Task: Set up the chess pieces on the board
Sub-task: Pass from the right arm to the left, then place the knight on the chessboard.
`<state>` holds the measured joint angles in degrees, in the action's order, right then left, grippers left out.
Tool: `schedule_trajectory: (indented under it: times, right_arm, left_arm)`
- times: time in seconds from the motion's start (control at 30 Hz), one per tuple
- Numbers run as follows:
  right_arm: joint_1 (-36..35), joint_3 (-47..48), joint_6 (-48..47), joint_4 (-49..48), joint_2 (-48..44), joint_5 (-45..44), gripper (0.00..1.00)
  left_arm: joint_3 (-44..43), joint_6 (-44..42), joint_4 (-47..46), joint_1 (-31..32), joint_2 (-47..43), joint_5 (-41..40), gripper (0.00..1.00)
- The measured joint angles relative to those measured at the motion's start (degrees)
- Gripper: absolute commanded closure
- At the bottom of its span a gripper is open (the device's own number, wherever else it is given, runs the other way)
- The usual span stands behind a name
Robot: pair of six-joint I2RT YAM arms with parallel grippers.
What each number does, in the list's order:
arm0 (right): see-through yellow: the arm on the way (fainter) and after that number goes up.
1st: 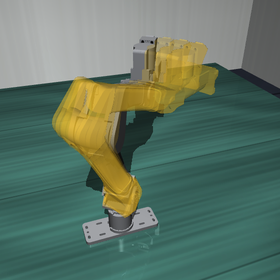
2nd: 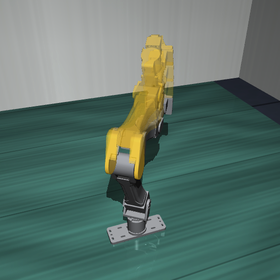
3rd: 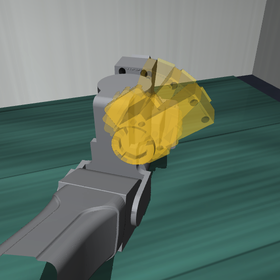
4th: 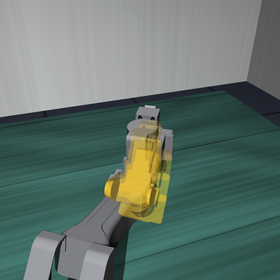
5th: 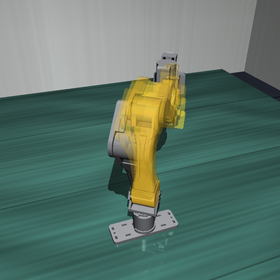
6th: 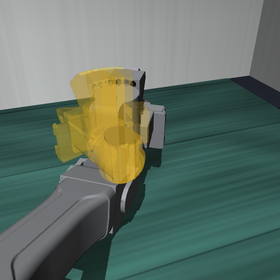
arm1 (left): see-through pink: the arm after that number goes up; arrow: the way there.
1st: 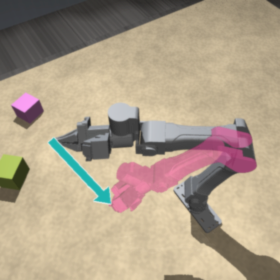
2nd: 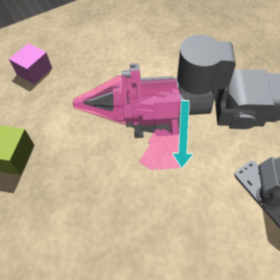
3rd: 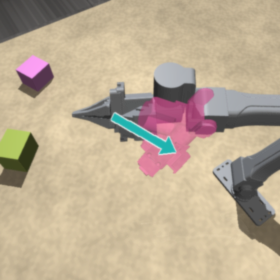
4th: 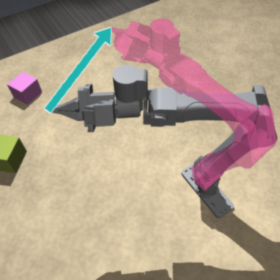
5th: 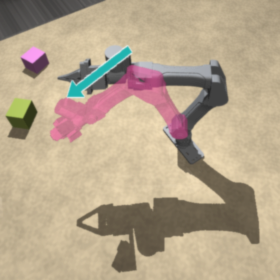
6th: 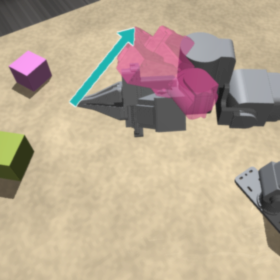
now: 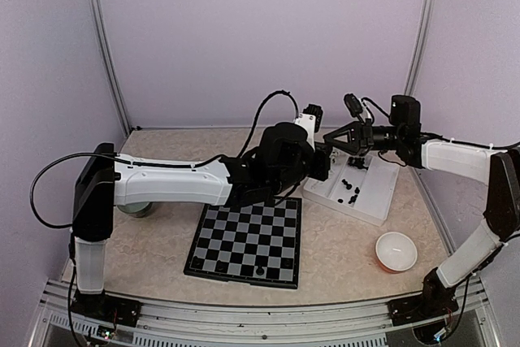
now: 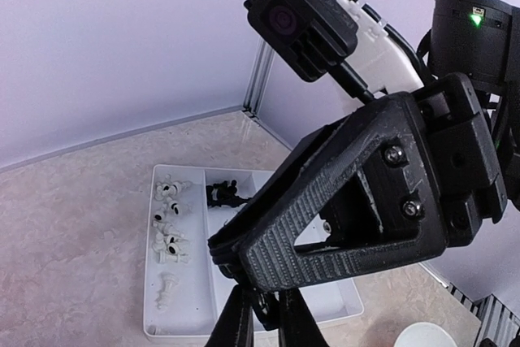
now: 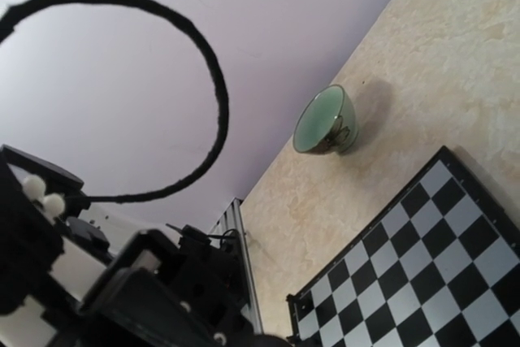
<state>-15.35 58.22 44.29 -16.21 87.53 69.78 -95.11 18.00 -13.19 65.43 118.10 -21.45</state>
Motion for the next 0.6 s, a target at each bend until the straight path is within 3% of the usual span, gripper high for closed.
schedule_trajectory:
  times: [0.07, 0.1, 0.17, 0.3, 0.33, 0.6]
  right_arm:
    - [0.04, 0.00, -0.11, -0.46, -0.02, -0.31, 0.81]
    - [0.07, 0.00, -0.26, -0.61, -0.02, -0.35, 0.63]
    - [0.11, 0.02, -0.81, -0.55, -0.02, -0.07, 0.41]
    - [0.42, 1.86, -6.21, 4.90, -0.07, 2.34, 0.18]
    - [0.79, 3.15, -8.17, 7.23, -0.07, 2.58, 0.04]
    - [7.21, 15.04, -30.97, 26.03, -0.11, -1.33, 0.01]
  left_arm:
    - [0.00, -0.02, 0.07, -0.07, 0.00, -0.46, 0.97]
    - [0.00, -0.09, 0.13, -0.15, 0.00, -0.61, 0.99]
    - [0.07, -0.28, 0.24, -0.26, -0.02, -0.57, 1.00]
    - [1.31, -0.70, 3.23, -1.44, -1.14, 0.07, 1.00]
    - [1.73, -0.79, 4.98, -1.84, -1.84, 0.44, 1.00]
    - [2.29, 1.97, 30.91, -6.69, -14.36, 13.64, 1.00]
